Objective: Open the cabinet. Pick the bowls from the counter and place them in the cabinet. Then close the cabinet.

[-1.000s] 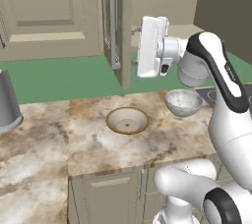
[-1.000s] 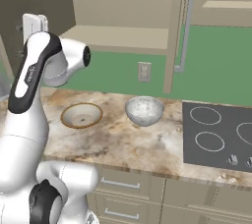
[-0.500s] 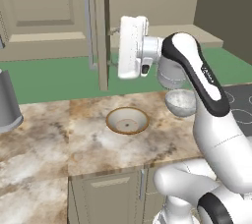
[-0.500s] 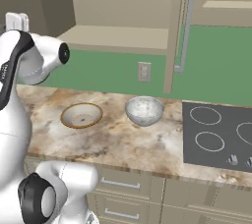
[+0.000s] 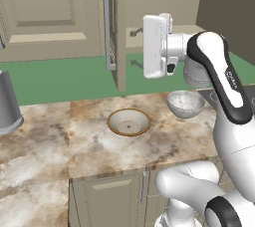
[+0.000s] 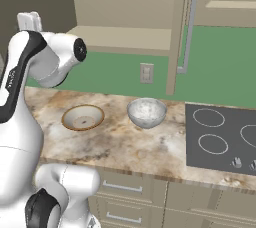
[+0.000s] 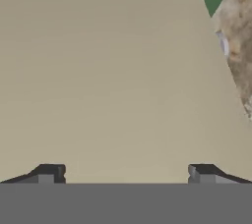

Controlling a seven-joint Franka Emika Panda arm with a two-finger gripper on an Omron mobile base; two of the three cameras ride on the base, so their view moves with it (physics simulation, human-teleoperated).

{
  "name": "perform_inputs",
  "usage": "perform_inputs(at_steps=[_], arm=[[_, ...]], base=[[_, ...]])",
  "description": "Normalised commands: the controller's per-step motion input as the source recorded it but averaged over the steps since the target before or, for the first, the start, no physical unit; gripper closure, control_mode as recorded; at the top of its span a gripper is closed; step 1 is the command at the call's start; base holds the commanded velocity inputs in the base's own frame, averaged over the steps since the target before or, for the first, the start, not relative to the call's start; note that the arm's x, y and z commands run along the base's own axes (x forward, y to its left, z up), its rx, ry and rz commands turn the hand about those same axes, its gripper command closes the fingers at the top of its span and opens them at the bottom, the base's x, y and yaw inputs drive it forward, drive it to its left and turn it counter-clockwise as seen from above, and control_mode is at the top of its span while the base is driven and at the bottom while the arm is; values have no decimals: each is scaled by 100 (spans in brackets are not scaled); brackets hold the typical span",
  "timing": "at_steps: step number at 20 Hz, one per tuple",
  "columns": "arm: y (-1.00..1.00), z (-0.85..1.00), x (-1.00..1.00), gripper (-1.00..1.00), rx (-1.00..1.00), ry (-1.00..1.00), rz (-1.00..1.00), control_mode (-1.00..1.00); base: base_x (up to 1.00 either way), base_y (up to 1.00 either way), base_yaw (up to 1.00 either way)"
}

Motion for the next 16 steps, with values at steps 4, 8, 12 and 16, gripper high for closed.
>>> perform_inputs(at_steps=[4, 8, 12, 16], arm=[[-55, 0, -8, -100, -22, -15, -8, -100], [-56, 0, -12, -100, -29, -24, -14, -100], [-70, -12, 0, -100, -25, -14, -15, -100], [-63, -14, 0, -100, -25, -11, -19, -100]], base=[[0, 0, 0], [0, 0, 0], [0, 0, 0], [0, 0, 0]])
